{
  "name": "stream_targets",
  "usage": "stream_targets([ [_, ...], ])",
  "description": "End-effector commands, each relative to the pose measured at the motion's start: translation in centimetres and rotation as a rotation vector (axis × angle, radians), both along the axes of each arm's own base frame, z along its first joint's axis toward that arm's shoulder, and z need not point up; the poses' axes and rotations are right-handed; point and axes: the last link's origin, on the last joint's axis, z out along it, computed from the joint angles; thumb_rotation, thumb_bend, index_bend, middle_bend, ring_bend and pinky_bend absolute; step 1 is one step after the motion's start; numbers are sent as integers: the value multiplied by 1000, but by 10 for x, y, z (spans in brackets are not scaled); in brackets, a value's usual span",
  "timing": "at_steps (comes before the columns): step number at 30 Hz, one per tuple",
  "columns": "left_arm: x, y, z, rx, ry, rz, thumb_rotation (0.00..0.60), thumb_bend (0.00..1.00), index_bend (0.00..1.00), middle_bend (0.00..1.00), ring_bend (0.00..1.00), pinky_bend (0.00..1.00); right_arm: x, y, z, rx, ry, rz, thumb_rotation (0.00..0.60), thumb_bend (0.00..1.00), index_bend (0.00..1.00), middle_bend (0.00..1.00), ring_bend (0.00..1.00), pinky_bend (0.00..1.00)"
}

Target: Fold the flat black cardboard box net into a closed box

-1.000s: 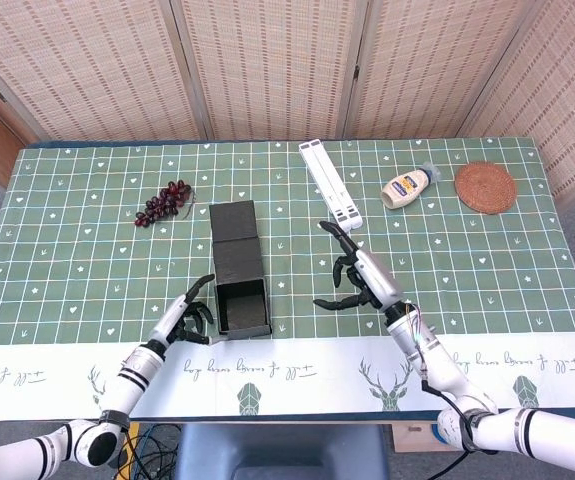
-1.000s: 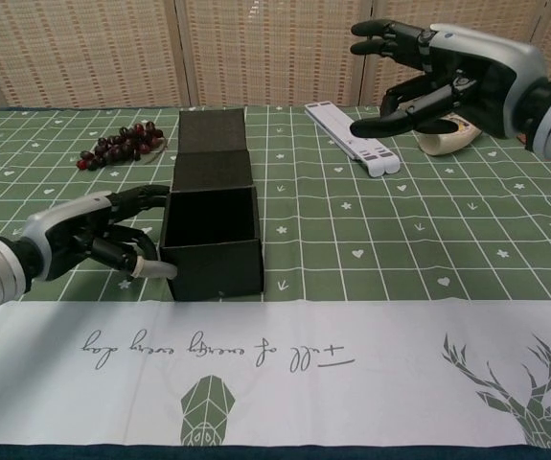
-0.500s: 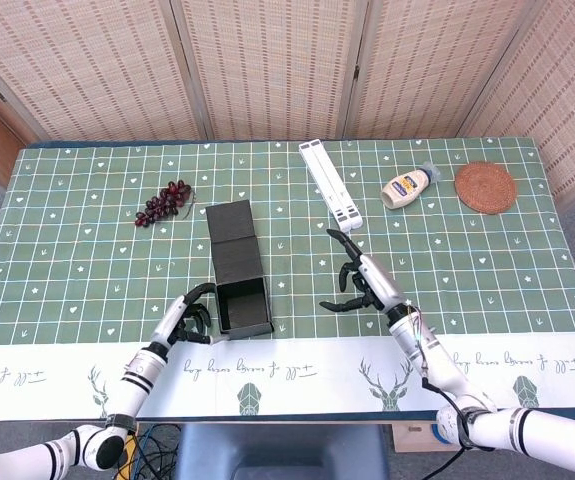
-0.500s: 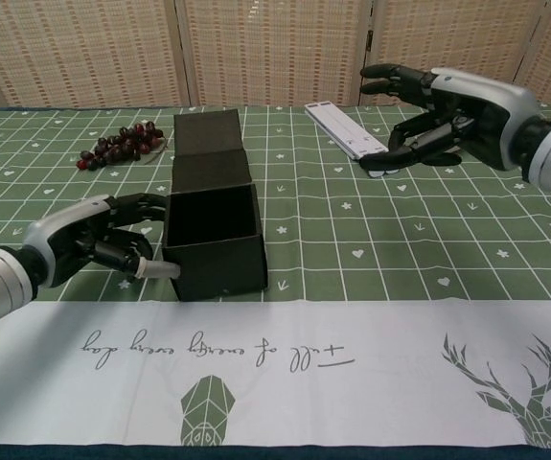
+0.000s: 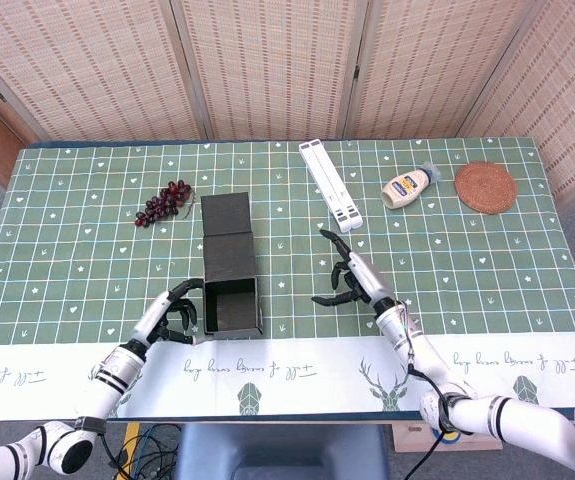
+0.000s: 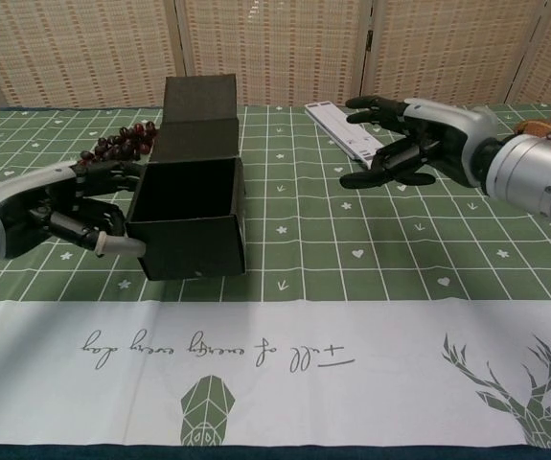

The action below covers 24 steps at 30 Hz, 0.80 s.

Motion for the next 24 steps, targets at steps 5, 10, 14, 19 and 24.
stream_targets([
  [5,12,-18,26,-5,-25,-80,600,111,377,394,572,648,32,-12,-28,28,-15,18,600,124,0,25,647,946],
  [10,23,-31,31,-35,-24,-136,600,110,377,394,571,648,57,-20,-45,33,-36,27,600,124,0,26,647,946],
  [14,31,-37,30,-59,-15,-176,600,111,377,394,569,648,78,-23,-55,44,-76,29,600,124,0,27,647,946],
  [19,39,-37,24,-82,9,-205,600,111,377,394,569,648,106,-23,-62,73,-172,20,600,124,0,36,647,946],
  [24,41,-32,15,-94,32,-201,600,110,377,394,569,648,123,-19,-56,99,-258,21,600,75,0,55,647,946],
])
